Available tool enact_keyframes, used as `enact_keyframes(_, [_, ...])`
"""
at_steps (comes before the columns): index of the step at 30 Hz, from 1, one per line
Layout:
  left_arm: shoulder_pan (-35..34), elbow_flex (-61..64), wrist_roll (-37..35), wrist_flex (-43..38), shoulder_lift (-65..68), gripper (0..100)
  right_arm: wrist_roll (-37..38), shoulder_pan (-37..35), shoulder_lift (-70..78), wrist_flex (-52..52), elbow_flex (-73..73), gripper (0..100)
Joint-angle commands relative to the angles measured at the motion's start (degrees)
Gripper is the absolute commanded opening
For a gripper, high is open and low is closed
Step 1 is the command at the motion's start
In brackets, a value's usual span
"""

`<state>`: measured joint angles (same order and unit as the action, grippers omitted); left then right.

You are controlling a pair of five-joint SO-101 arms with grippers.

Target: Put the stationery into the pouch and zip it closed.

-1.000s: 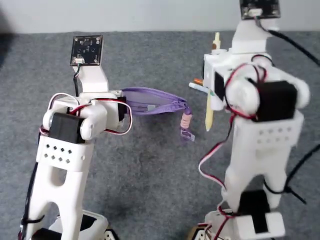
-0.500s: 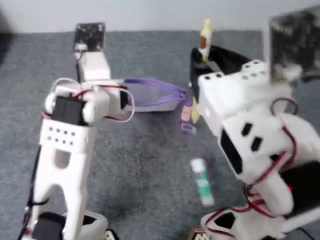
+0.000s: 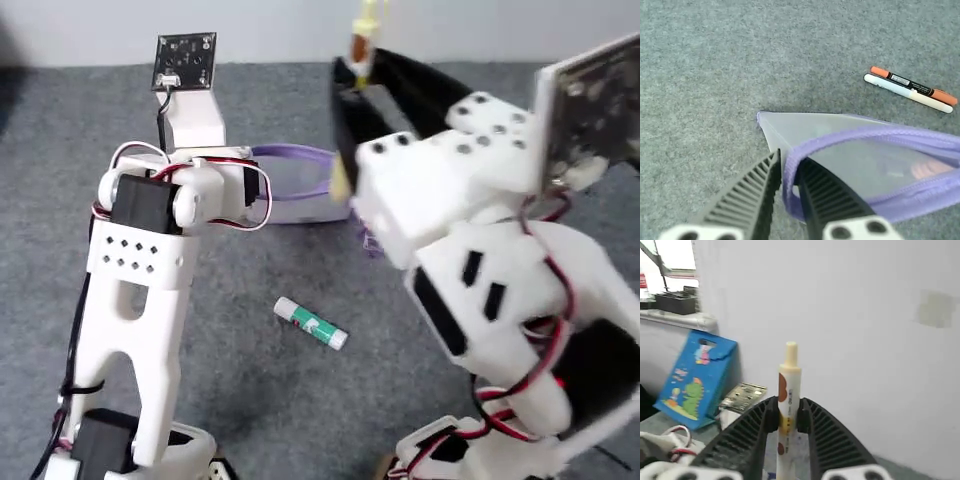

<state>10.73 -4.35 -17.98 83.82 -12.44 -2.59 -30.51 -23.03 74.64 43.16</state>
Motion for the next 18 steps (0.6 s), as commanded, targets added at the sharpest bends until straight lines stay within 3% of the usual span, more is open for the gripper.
enact_keyframes(1, [0.1,-0.8,-0.6,-0.5,1.0,3,0.6,-0.8,2.0,-7.8,-3.8,0.8])
enact_keyframes(12, [-0.4,-0.8,-0.6,-0.3,0.8,3,1.1,-0.7,-6.2,-31.5,-34.9,0.8])
enact_keyframes(18, [-0.4,-0.8,-0.6,-0.3,0.8,3,9.2,-0.8,-17.0,-55.0,-63.5,0.8])
